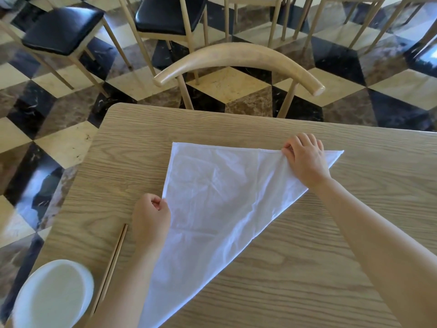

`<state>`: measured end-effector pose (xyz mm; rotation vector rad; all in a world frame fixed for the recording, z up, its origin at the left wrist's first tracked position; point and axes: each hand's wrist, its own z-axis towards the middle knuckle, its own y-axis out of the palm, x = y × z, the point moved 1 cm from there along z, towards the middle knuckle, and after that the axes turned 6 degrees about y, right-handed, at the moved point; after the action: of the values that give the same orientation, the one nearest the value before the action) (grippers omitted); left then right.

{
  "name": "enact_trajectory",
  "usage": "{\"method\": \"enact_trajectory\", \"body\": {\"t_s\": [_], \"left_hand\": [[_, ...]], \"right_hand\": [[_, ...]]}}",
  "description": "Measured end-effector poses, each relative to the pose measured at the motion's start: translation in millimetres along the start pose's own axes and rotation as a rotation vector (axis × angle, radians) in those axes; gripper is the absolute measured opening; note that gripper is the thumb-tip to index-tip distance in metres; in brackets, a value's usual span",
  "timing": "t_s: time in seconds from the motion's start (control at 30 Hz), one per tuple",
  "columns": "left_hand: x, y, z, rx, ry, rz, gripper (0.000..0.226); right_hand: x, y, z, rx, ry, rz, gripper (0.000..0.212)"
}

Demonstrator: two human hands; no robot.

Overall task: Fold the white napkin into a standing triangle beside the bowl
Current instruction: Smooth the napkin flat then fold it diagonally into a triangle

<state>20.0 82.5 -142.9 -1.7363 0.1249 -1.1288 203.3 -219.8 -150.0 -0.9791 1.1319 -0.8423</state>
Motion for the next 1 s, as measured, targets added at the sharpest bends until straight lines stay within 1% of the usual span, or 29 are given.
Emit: {"method": "enact_trajectory", "body": {"t_s": [0.1,0.2,0.23,0.27,0.3,0.33,0.37,0.43,0.5,0.53,0.57,0.63,0.7,0.77,0.87,0.93,1.0], "left_hand": [[-1.1,1.6,0.7,-0.001,-0.015,0.027,0.005],[3.3,0.0,3.7,-0.05,-0.054,0.088,0.004],[7.2,-0.2,6.0,-0.049,-0.029,0.116,0.006],[12.4,0.2,9.2,-0.027,0.062,0.161,0.011],[19.3,2.8,12.4,-0.005,0.203,0.209,0.018],[29.2,8.0,15.3,-0.006,0.354,0.239,0.026],[40.7,16.7,19.3,-0.04,0.494,0.238,0.032],[65.4,41.6,24.8,-0.204,0.696,0.2,0.043],[78.5,67.4,22.1,-0.346,0.809,0.264,0.053],[78.0,76.9,20.9,-0.362,0.836,0.327,0.056],[74.5,83.5,20.8,-0.349,0.837,0.388,0.057],[65.4,86.3,22.4,-0.31,0.765,0.469,0.062],[61.6,84.0,26.5,-0.271,0.69,0.482,0.069],[62.3,83.6,27.5,-0.262,0.652,0.487,0.073],[61.5,84.6,25.6,-0.273,0.643,0.517,0.076],[61.2,83.4,27.2,-0.281,0.629,0.528,0.074],[62.7,83.7,26.7,-0.307,0.578,0.535,0.068]], "right_hand": [[3.5,0.0,0.0,0.013,0.029,0.015,0.012],[5.8,0.7,0.3,-0.001,0.041,0.021,0.013],[6.8,-0.2,0.2,-0.009,0.04,0.022,0.013],[7.8,-2.7,-0.1,-0.01,0.04,0.018,0.014],[7.5,-5.7,-1.5,-0.003,0.037,0.005,0.016],[4.5,-9.3,-3.7,0.005,0.024,-0.01,0.02],[-2.4,-11.0,-6.7,0.003,0.0,-0.01,0.024],[-29.1,-7.6,-18.7,-0.066,-0.086,0.052,0.034],[-61.2,9.8,-40.9,-0.17,-0.226,0.068,0.043],[-73.5,19.7,-52.6,-0.218,-0.276,0.046,0.048],[-80.5,27.2,-61.6,-0.248,-0.297,0.014,0.052],[-75.6,34.1,-68.5,-0.277,-0.256,-0.059,0.058],[-54.8,30.5,-64.9,-0.26,-0.158,-0.109,0.063],[-27.1,20.7,-60.1,-0.222,-0.05,-0.141,0.066],[9.6,5.7,-54.7,-0.212,0.072,-0.186,0.067],[18.7,1.1,-52.8,-0.223,0.106,-0.198,0.063],[18.2,0.9,-51.9,-0.237,0.117,-0.198,0.059]]}}
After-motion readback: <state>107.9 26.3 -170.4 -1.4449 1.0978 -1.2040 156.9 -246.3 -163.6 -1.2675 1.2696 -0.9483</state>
